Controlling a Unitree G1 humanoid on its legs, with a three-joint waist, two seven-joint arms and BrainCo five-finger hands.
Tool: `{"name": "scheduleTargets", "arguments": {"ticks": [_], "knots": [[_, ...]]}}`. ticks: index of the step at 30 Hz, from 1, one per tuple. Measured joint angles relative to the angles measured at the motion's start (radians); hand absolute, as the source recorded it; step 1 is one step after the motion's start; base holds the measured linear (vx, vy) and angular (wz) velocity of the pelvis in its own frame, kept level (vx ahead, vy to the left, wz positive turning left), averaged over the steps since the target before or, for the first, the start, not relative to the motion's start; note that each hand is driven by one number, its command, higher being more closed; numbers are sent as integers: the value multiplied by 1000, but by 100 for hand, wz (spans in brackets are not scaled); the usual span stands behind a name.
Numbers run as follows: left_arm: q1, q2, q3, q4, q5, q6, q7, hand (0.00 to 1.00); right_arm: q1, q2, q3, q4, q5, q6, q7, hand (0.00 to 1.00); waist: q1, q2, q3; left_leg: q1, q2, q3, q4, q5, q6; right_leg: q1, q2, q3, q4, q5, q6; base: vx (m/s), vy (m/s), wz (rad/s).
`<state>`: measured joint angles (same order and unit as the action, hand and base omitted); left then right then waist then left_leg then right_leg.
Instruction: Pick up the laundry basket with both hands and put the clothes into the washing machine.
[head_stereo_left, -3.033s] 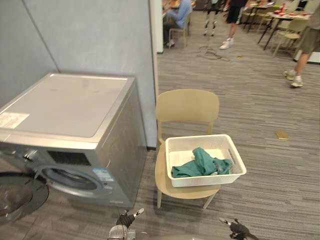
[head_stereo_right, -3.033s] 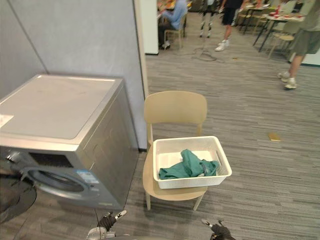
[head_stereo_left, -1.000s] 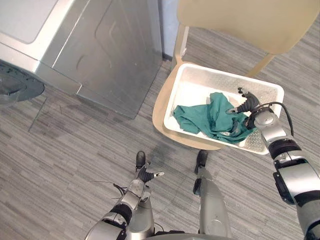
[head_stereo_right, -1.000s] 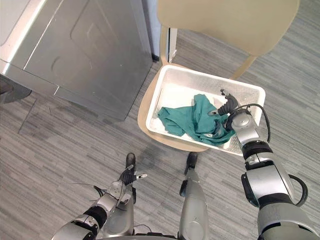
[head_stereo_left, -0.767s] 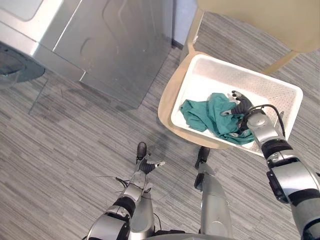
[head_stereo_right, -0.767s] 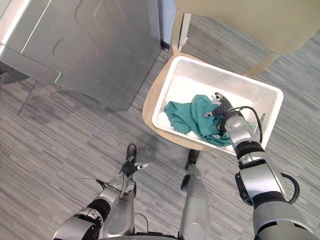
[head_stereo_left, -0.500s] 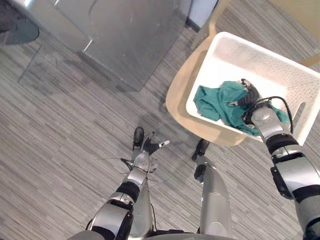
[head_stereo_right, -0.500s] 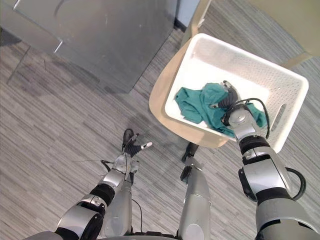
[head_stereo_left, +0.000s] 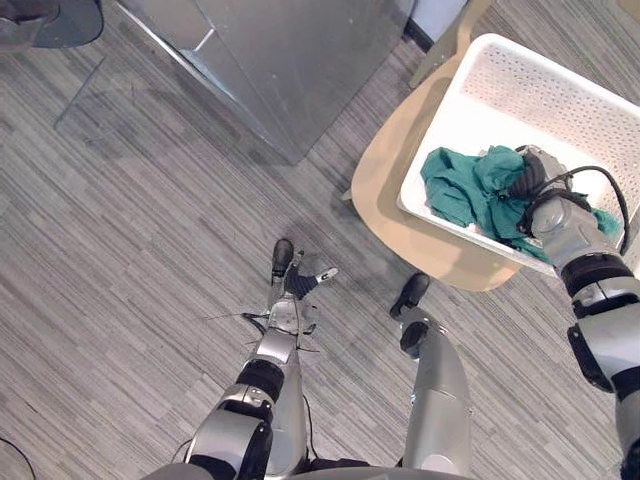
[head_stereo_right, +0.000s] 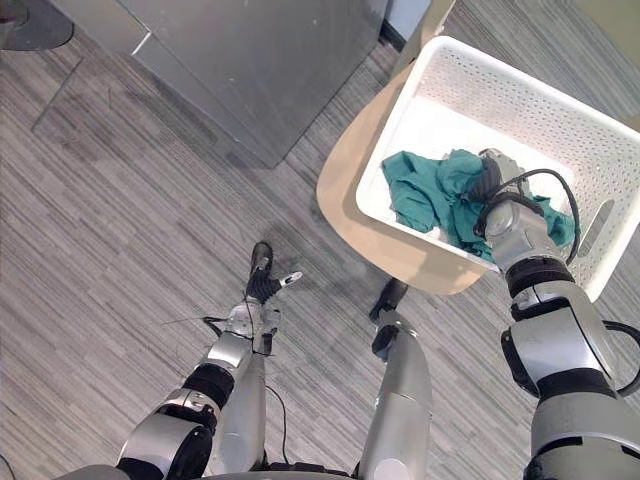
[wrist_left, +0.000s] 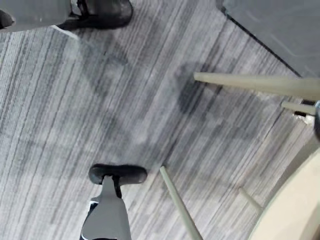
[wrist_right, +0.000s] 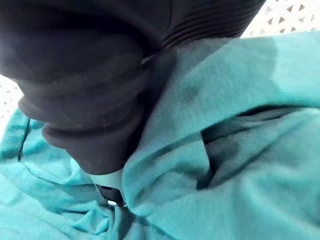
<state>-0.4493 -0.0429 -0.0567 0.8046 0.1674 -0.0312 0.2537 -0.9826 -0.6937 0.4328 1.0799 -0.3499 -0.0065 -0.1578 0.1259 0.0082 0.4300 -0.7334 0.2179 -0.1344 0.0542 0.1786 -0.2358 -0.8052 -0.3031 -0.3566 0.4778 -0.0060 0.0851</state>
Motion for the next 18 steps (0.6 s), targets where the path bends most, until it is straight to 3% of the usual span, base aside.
{"name": "scheduleTargets", "arguments": {"ticks": [8, 12, 14, 15, 18], "knots": [[42, -1, 2, 0, 0, 0, 9, 0, 84, 89, -55, -11, 222, 14, 61, 100, -3, -1, -2, 150, -8, 29, -12, 34, 12, 133, -18, 0, 26, -31, 5, 64, -39, 4], [68, 14, -30, 1, 0, -4, 8, 0, 185, 176, -233, -191, 347, 12, 64, 100, -9, 0, -3, 275, -7, 59, -58, 34, 12, 230, -20, 6, 14, -44, 15, 46, -40, -6], [109, 18, -32, 2, 0, -10, 6, 0, 227, 187, -298, -294, 349, 9, 43, 100, -16, -1, -4, 349, -9, 70, -87, 34, 12, 286, -23, 10, 9, -56, 28, 17, -16, -2], [142, 19, -31, 5, -1, -14, 1, 0, 255, 188, -349, -357, 339, 7, 29, 100, -21, -4, -11, 388, -12, 75, -101, 33, 12, 318, -26, 10, 9, -64, 31, 0, 0, 0], [252, 39, -31, 39, -25, -16, -26, 0, 347, 198, -449, -485, 338, 1, 7, 100, -35, -11, -117, 438, -13, 90, -146, 33, 12, 352, -21, 10, -12, -83, 51, 91, -19, -3]]}}
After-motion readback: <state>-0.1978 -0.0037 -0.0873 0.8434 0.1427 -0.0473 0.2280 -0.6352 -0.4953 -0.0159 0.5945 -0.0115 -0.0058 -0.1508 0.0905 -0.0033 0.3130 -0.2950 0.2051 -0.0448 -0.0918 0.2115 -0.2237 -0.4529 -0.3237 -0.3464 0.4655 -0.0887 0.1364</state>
